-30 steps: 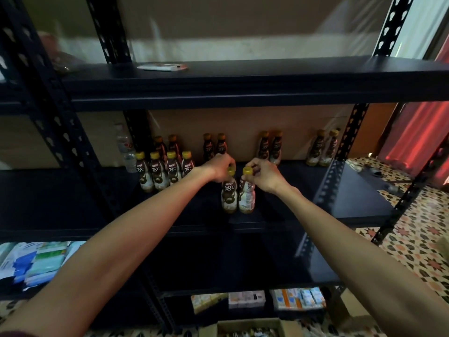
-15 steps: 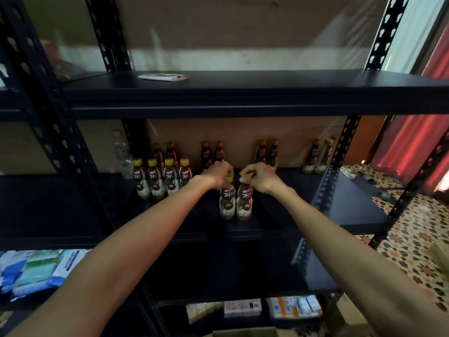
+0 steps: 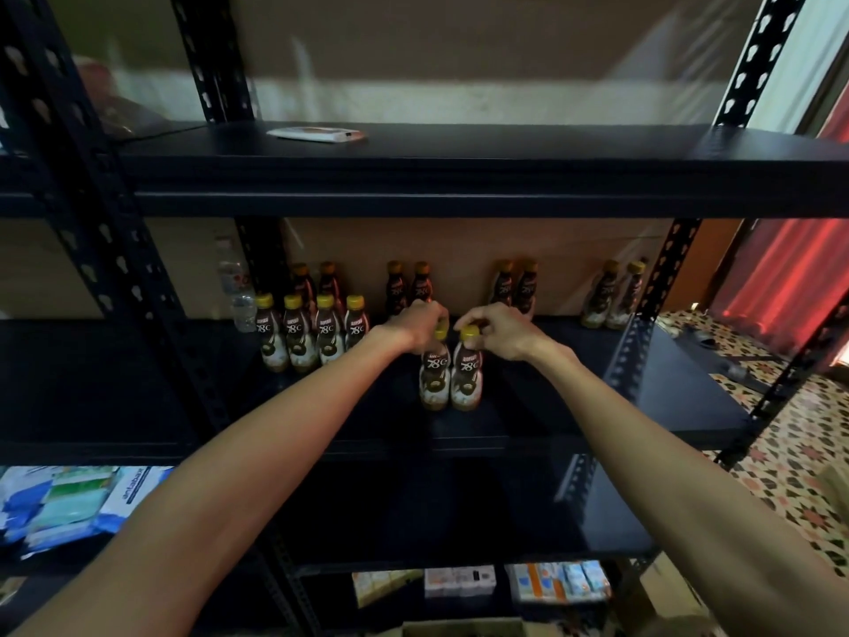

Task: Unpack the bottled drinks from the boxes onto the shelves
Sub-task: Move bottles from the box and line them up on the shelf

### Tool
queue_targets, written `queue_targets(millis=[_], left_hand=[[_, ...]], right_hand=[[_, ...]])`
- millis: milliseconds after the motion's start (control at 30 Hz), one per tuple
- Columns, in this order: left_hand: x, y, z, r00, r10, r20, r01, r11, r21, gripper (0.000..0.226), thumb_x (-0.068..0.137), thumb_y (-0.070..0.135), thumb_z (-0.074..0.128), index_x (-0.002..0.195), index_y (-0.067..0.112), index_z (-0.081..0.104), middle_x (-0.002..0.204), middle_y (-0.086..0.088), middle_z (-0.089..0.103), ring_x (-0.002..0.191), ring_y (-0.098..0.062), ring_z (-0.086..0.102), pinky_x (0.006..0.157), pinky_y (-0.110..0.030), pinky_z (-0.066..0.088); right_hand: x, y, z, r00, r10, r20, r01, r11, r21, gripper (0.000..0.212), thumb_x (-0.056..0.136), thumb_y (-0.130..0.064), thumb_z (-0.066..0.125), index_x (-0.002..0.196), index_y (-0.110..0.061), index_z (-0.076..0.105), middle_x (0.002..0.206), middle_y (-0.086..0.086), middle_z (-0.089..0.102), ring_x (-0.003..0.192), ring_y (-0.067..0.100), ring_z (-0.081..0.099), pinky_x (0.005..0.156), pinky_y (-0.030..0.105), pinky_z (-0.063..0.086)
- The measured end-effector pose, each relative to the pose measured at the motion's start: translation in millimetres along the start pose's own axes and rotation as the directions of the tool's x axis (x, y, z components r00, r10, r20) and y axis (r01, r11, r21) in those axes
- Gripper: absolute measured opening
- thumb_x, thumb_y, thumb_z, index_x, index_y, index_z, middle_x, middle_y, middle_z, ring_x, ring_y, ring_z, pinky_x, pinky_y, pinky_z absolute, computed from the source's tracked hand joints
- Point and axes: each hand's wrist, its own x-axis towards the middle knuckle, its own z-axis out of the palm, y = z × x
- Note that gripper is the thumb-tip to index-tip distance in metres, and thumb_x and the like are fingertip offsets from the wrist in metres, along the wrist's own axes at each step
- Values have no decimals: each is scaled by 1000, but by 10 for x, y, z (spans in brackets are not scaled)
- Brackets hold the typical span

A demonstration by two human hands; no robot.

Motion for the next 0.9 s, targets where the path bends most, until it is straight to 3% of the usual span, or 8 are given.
queue_targets(millis=[67, 167, 267, 400, 500, 633, 700, 900], left_hand=[[36, -33, 1, 1000, 18, 4, -18, 1000, -19, 56, 83, 21, 79, 133, 13, 55, 138, -14, 46, 123, -31, 51, 103, -41, 45], [86, -90, -7, 1000, 29, 7, -28, 999, -36, 57, 81, 22, 82, 132, 13, 57, 134, -11, 53, 122, -29, 53, 99, -38, 45], [142, -151, -24, 999, 44, 3, -44, 999, -5, 44, 77, 23, 84, 115, 20, 62, 119, -8, 57, 112, -26, 57, 93, -39, 50], [217, -300, -92, 999, 32, -36, -31, 999, 42, 45, 79, 24, 81, 113, 25, 52, 112, -4, 51, 100, -24, 58, 82, -36, 47], [253, -450, -126, 992, 38, -123, -17, 985, 170, 37, 85, 27, 76, 115, 24, 54, 104, 2, 51, 102, -19, 54, 93, -41, 42], [290, -602, -156, 970, 78, -230, -2, 949, 316, 39, 85, 30, 76, 120, 24, 59, 121, 0, 61, 119, -23, 54, 101, -44, 39], [318, -669, -167, 967, 84, -239, 5, 938, 347, 42, 86, 31, 74, 125, 25, 59, 125, 0, 61, 120, -23, 54, 99, -42, 41], [380, -799, -187, 959, 80, -273, 33, 922, 387, 37, 90, 30, 70, 125, 21, 59, 120, 0, 64, 112, -22, 60, 87, -36, 44]], right_hand=[[26, 54, 24, 999, -17, 28, 17, 1000, 12, 40, 84, -8, 79, 116, -29, 67, 112, -6, 68, 107, 9, 62, 74, 7, 28], [81, 126, 118, 997, -72, -27, 72, 997, 14, 46, 81, -1, 79, 114, -29, 65, 114, -4, 66, 112, 12, 62, 86, 5, 34], [157, 119, 209, 989, -120, -87, 125, 991, 50, 46, 79, 4, 78, 114, -24, 66, 114, 0, 63, 109, 16, 62, 94, 31, 53], [333, 37, 343, 980, -136, -145, 143, 989, 37, 46, 77, -1, 82, 112, -26, 67, 117, 4, 63, 111, 20, 59, 100, 34, 49], [542, -18, 475, 978, -121, -171, 129, 991, 36, 46, 74, -3, 82, 110, -27, 67, 113, 5, 63, 110, 23, 59, 99, 36, 48], [716, -137, 576, 970, -79, -229, 107, 988, 115, 54, 75, 4, 80, 123, -15, 64, 115, 6, 64, 109, 19, 59, 95, 25, 45], [790, -172, 620, 968, -60, -244, 93, 987, 128, 49, 75, 5, 79, 119, -12, 64, 113, 7, 65, 107, 21, 60, 89, 22, 42], [926, -260, 680, 968, -29, -248, 70, 985, 160, 41, 79, 4, 78, 114, -13, 66, 111, 7, 67, 105, 22, 62, 93, 28, 49]])
